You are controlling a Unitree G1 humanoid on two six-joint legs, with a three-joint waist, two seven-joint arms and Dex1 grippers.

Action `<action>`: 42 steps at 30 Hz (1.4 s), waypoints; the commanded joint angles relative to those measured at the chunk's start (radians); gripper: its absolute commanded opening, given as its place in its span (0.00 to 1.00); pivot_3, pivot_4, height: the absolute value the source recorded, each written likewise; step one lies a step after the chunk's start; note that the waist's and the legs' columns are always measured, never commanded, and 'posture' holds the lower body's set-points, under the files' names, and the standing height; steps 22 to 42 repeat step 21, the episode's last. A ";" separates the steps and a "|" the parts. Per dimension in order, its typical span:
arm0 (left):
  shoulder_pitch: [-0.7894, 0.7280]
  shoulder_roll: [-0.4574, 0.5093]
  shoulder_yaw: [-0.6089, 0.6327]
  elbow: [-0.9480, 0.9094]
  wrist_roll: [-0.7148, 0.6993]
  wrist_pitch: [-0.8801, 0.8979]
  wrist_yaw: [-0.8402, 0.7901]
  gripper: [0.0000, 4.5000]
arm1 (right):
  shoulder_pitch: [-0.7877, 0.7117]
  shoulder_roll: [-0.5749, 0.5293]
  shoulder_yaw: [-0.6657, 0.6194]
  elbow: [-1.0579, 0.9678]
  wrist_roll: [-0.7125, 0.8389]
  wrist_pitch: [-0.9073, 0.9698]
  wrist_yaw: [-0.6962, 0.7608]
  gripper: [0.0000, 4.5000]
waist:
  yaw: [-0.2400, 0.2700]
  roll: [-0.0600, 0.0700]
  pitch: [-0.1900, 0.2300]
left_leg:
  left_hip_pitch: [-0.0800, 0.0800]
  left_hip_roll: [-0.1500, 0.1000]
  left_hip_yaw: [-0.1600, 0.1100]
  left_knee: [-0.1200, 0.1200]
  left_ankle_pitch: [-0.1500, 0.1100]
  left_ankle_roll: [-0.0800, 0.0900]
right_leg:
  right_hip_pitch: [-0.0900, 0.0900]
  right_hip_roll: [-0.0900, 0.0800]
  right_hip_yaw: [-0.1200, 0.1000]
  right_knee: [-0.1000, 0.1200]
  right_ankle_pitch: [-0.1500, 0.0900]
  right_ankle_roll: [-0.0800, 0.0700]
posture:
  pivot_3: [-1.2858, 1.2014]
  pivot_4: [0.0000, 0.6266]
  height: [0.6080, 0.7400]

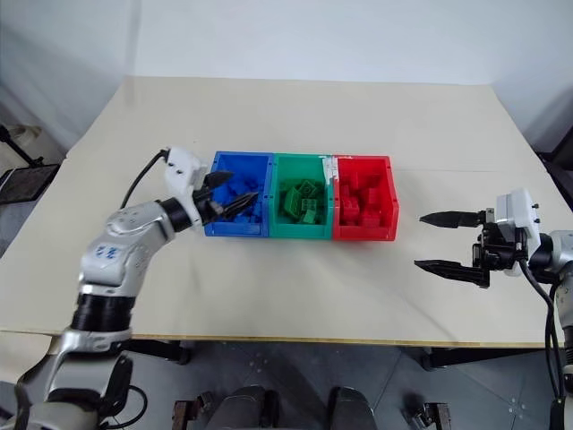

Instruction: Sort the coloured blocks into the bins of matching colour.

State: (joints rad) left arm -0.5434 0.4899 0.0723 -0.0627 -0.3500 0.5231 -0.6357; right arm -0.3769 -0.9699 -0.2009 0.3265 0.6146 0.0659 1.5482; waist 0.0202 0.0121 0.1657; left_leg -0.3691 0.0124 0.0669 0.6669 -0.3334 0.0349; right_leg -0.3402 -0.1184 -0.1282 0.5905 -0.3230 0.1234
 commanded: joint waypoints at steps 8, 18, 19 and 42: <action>0.425 0.153 0.262 -0.304 -0.317 0.007 -0.295 1.00 | -0.050 -0.018 0.014 0.069 0.006 -0.030 0.066 1.00 | 0.004 0.000 0.000 | 0.000 0.001 -0.001 0.001 0.000 -0.001 | 0.001 -0.007 0.010 -0.001 0.000 0.000 | 0.52 0.24 1.00; 0.540 0.178 0.405 -0.220 -0.284 -0.207 -0.374 1.00 | -0.095 -0.040 0.059 0.185 0.002 -0.084 0.066 1.00 | 0.000 0.000 0.000 | 0.000 -0.001 -0.001 0.000 0.000 0.000 | 0.001 -0.009 0.007 -0.001 -0.001 -0.001 | 0.52 0.24 1.00; 0.535 0.179 0.407 -0.213 -0.282 -0.226 -0.382 1.00 | -0.097 -0.040 0.060 0.190 0.002 -0.087 0.066 1.00 | 0.000 0.000 0.000 | 0.000 -0.001 0.000 0.000 0.000 0.000 | 0.001 -0.009 0.007 -0.001 0.000 -0.001 | 0.52 0.24 1.00; 0.526 0.183 0.402 -0.202 -0.269 -0.261 -0.381 1.00 | -0.103 -0.041 0.061 0.203 0.001 -0.093 0.066 1.00 | 0.000 0.000 0.000 | 0.000 -0.001 0.000 0.000 0.000 0.000 | 0.001 -0.009 0.007 -0.001 0.000 -0.001 | 0.52 0.24 1.00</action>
